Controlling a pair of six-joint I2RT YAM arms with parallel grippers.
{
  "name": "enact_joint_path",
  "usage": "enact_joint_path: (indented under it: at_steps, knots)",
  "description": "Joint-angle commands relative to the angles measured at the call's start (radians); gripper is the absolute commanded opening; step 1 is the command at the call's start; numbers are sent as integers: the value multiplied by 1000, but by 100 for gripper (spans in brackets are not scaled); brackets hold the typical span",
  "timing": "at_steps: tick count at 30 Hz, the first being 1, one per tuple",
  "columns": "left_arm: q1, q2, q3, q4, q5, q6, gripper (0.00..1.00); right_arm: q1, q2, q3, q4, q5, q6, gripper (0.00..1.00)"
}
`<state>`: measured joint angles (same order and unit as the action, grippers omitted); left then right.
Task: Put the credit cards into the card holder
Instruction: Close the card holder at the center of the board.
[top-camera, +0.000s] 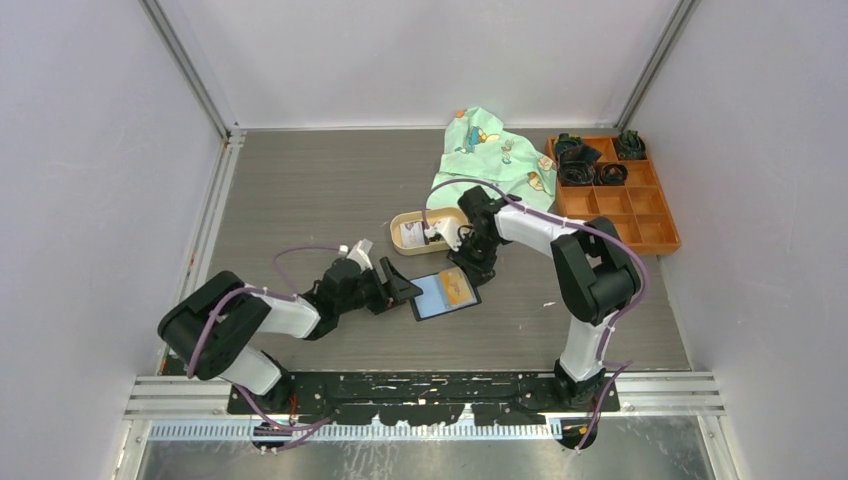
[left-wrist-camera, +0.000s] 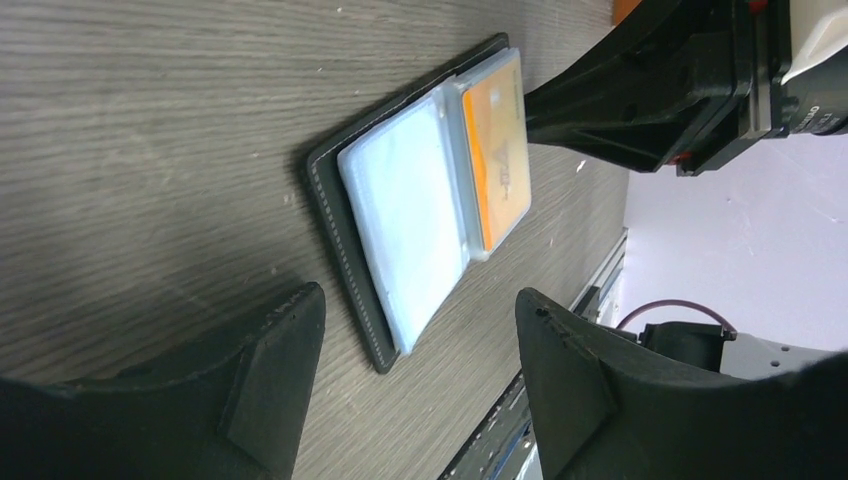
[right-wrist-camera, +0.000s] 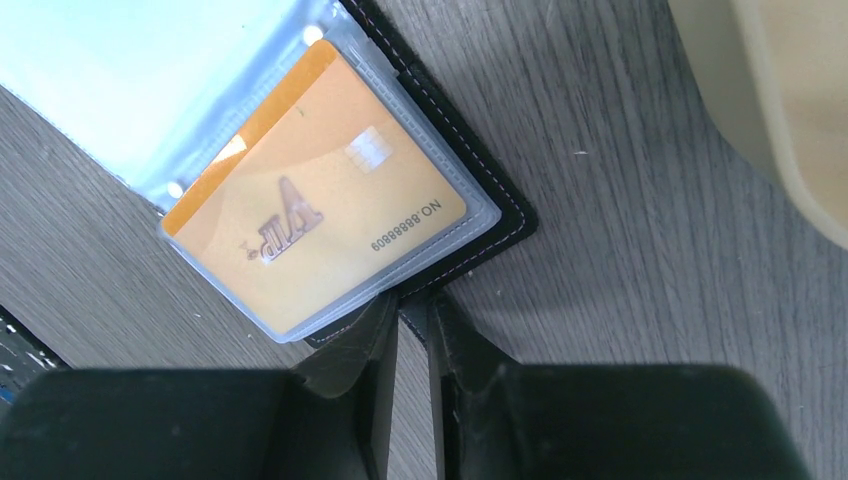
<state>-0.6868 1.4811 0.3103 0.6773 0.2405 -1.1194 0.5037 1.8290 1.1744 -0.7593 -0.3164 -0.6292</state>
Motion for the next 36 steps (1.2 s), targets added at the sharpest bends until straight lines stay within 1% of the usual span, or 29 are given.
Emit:
enact_joint_path:
  at_steps: [1, 5, 11, 14, 24, 28, 32, 36]
  knots:
    - [-28, 104, 7, 9, -55, -17, 71, 20, 40, 14, -24, 7, -7, 22]
    - [-37, 174, 16, 133, -34, -36, 70, 28, 50, 20, -34, 10, -6, 22]
    - [-37, 272, 6, 485, 58, -66, 65, 39, 64, 29, -48, 10, -6, 22]
    - [-42, 287, 16, 589, 91, -69, 63, 42, 65, 32, -52, 4, -2, 22]
    - [-77, 233, 55, 599, 117, -8, 62, 40, 73, 52, -72, -35, 19, 22]
    - [-81, 250, 79, 568, 119, 0, 63, 38, 78, 62, -82, -56, 29, 22]
    - [-83, 276, 102, 579, 122, -3, 63, 22, 76, 72, -92, -90, 42, 22]
    - [-90, 271, 131, 568, 134, 13, 63, 2, 69, 76, -98, -125, 53, 22]
